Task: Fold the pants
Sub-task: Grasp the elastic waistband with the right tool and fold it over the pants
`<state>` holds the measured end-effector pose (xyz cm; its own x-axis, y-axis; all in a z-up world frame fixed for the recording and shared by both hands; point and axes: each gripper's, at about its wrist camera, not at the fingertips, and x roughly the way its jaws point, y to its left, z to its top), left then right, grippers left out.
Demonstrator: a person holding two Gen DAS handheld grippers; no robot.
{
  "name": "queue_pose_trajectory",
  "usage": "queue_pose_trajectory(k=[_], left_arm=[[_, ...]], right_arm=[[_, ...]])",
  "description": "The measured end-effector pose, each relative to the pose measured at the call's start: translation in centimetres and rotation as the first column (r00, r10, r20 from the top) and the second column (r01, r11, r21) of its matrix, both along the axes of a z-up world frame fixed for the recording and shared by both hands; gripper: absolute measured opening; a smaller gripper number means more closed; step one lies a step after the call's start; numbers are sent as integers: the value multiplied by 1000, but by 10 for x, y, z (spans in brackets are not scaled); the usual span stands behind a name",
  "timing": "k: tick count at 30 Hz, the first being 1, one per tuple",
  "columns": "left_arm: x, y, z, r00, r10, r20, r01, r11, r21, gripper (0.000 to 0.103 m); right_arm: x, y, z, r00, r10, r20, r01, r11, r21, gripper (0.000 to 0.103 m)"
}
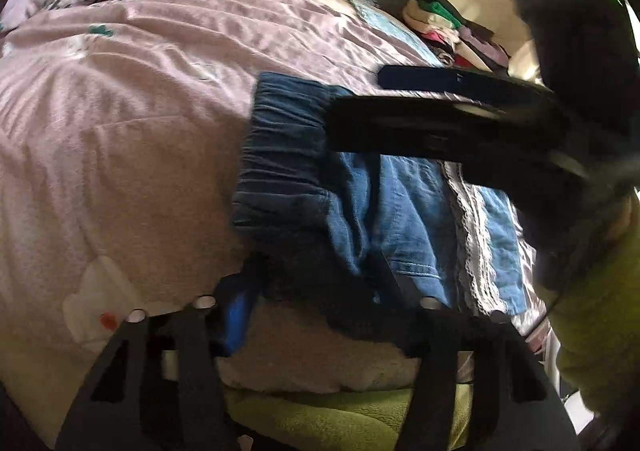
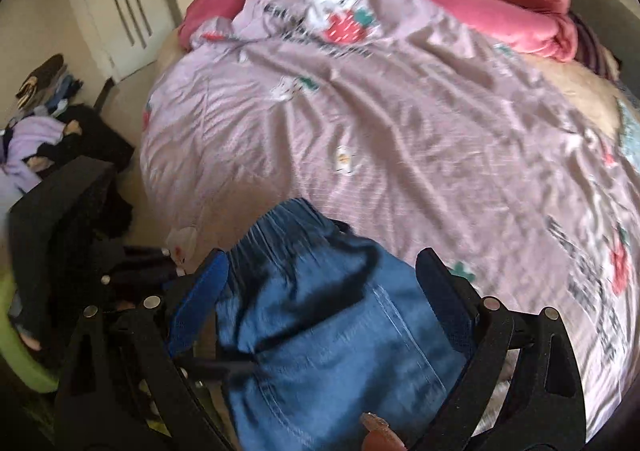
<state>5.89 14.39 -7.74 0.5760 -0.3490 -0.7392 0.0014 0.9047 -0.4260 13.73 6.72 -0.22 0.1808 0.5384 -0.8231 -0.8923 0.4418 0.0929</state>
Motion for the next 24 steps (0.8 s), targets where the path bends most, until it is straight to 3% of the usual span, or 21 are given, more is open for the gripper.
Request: queue_pose_trajectory(k=[7,9,11,15,22,24], left_arm=[[4,3,-6,1000,-1,-8,1,1000,-24,52],[5,1,-7,1000,1,-8,-1,1000,-26,53],[7,2,-8,1000,6,-6,-7,999,-45,54],[5,7,-7,1000,19,9,-18,995,-103,65],[1,-11,12,995,-28,98,39,994,-106,90],[2,-21,12,992,-56,112,69,990,-120,90]], right_arm=[[7,28,-29,993,64,-98,-70,996,-58,85],[10,31,-41,986,75,-148,-85,994,-64,57],[11,27,-44,985,82,-152,-89,995,-40,50],[16,5,-34,982,73,-173,-66,997,41,31],[14,-59,4,975,69,-213,-14,967,253,29],[12,-80,16,978,65,-200,-4,956,293,29]])
